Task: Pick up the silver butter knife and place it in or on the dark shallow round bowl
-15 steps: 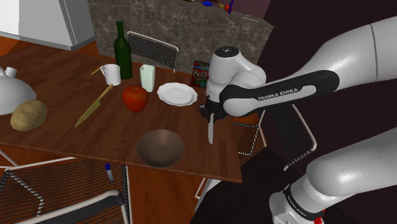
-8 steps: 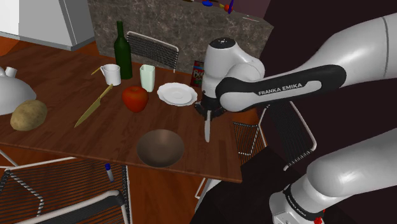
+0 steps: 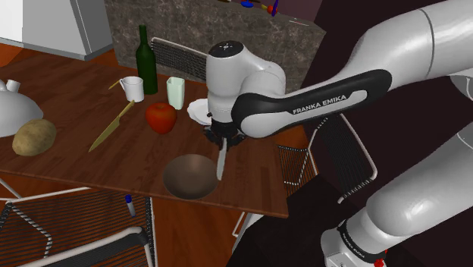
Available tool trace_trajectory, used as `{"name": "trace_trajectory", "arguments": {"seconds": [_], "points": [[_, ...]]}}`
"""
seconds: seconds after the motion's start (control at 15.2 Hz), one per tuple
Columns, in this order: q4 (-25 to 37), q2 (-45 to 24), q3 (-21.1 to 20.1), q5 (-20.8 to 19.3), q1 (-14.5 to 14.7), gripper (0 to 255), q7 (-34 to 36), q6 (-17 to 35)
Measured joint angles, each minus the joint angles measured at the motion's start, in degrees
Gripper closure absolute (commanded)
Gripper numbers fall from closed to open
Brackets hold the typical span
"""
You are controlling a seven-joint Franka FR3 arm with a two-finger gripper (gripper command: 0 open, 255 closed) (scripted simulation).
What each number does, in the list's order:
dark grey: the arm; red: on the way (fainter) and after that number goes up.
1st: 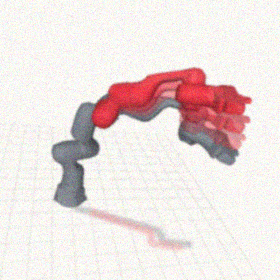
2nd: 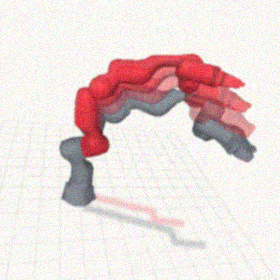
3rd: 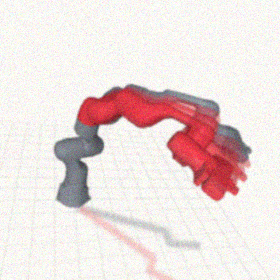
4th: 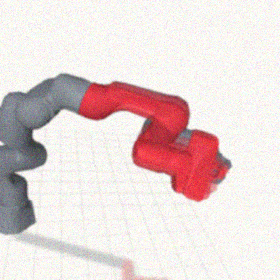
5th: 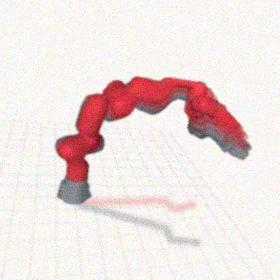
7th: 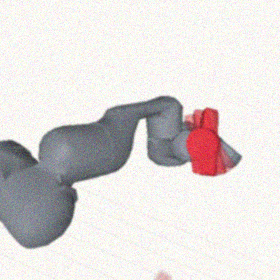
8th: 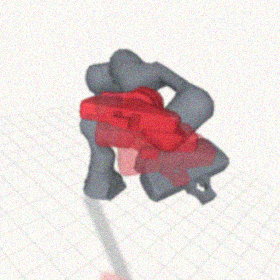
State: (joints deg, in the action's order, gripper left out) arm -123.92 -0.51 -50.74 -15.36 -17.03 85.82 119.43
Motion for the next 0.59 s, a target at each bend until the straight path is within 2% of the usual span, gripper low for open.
{"name": "trace_trajectory", "arguments": {"seconds": [0.33,0.46,0.59], "points": [[10.41,-11.21,-2.07,-8.14,6.26,255,10.76,-6.42],[16.4,-16.94,-1.34,-11.92,10.44,255,14.42,-9.82],[17.36,-18.67,-0.92,-13.17,11.88,255,15.89,-10.04]]}}
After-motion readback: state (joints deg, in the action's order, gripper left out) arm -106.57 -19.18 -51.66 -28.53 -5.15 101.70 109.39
